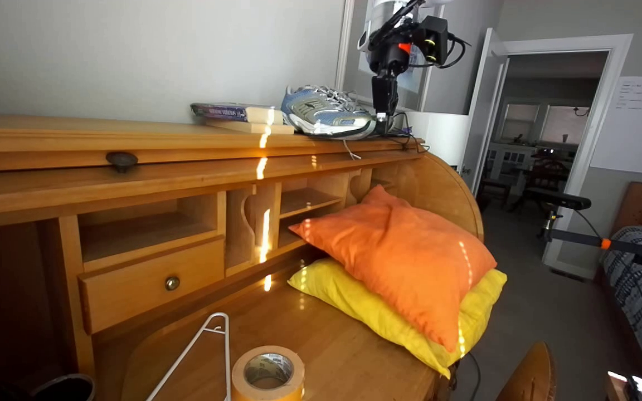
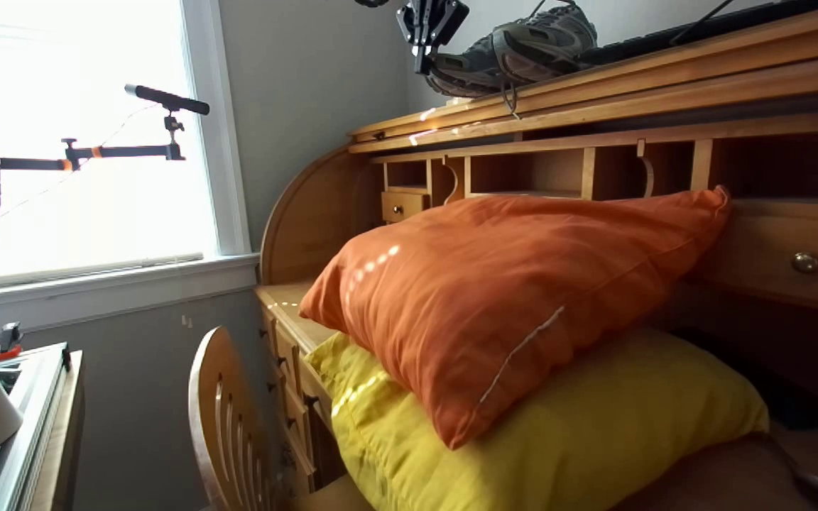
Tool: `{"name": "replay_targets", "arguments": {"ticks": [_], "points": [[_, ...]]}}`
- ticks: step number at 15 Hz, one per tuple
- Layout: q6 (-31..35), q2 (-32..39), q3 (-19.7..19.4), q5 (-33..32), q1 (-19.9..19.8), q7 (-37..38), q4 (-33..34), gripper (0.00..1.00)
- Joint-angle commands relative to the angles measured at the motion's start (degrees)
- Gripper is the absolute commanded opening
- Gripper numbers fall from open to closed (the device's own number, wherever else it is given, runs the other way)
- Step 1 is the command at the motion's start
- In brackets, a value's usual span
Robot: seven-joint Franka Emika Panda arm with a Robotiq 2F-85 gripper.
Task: Move the books to left then put the shoes on the top of the cabinet and push them backwards
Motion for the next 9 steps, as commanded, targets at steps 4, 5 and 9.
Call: {"name": "replay_targets", "arguments": {"ticks": [4, 5, 9], "points": [[4.2, 1.3, -0.6, 0.2, 0.5, -0.2, 0.1, 0.00], [4.5, 1.4, -0.6, 0.2, 0.5, -0.2, 0.2, 0.00], [6.9, 0.8, 0.0, 0.1, 0.1, -0.5, 0.0, 0.00]]}}
